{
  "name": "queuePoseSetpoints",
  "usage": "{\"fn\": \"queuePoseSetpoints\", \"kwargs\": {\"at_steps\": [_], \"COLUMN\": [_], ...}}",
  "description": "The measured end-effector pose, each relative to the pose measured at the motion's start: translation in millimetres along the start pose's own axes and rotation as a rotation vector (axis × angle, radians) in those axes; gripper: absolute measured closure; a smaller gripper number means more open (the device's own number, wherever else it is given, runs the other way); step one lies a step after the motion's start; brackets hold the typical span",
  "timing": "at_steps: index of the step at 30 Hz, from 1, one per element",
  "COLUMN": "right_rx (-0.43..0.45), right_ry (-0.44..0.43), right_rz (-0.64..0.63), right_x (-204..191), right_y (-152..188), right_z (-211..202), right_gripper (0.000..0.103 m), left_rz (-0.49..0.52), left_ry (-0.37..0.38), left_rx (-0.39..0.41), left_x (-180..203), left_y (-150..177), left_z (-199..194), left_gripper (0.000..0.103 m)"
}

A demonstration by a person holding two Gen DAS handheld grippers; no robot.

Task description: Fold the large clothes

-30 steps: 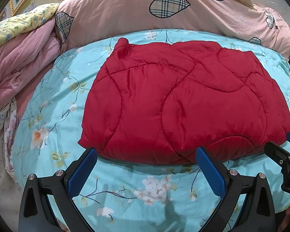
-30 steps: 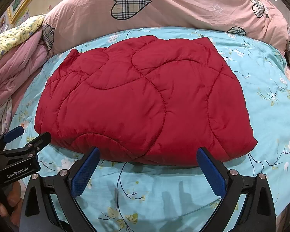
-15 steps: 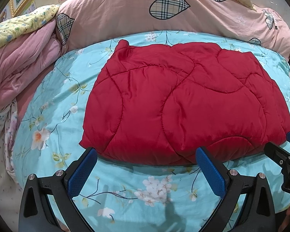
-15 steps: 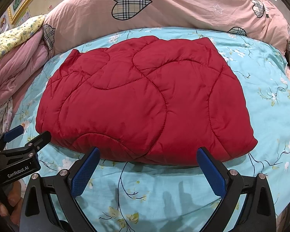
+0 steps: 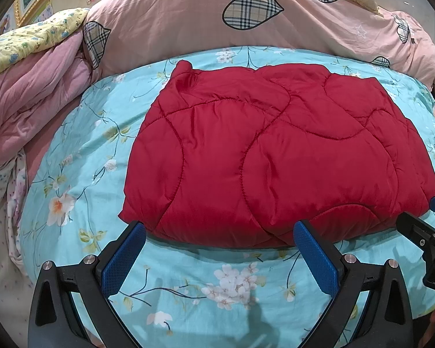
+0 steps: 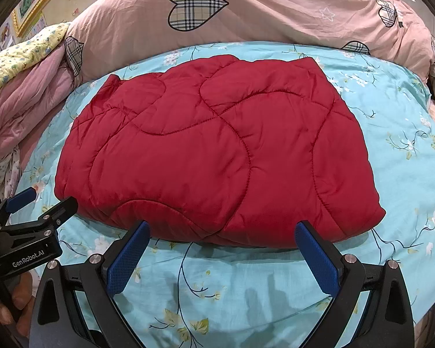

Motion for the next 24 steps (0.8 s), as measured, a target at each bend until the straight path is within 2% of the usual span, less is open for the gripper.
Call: {"fn": "queuePoseSetpoints", "kwargs": {"at_steps": [24], "right_rx": [0.004], "right_ry": [-0.008], "right_rz": [-0.001], "right_x": [3.0], "right_y": [-3.3], "right_z": [-2.9], "right_gripper": [0.002], "left_rz": [-0.001], "left_ry": [0.003], "left_rx": [-0.003], "left_x": [-0.4], "left_y": [-0.9], "left_z": [-0.1], "left_gripper": [0.001]}}
Point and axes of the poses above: each gripper's, at about its wrist camera, not at the fingertips, and z roughly the way its jaws point, x to its right, y to its underside, the point moved 10 cm from there along z, roughly the way its jaws point, and after that the axes turned 10 degrees about -z, right-handed, at the moved point
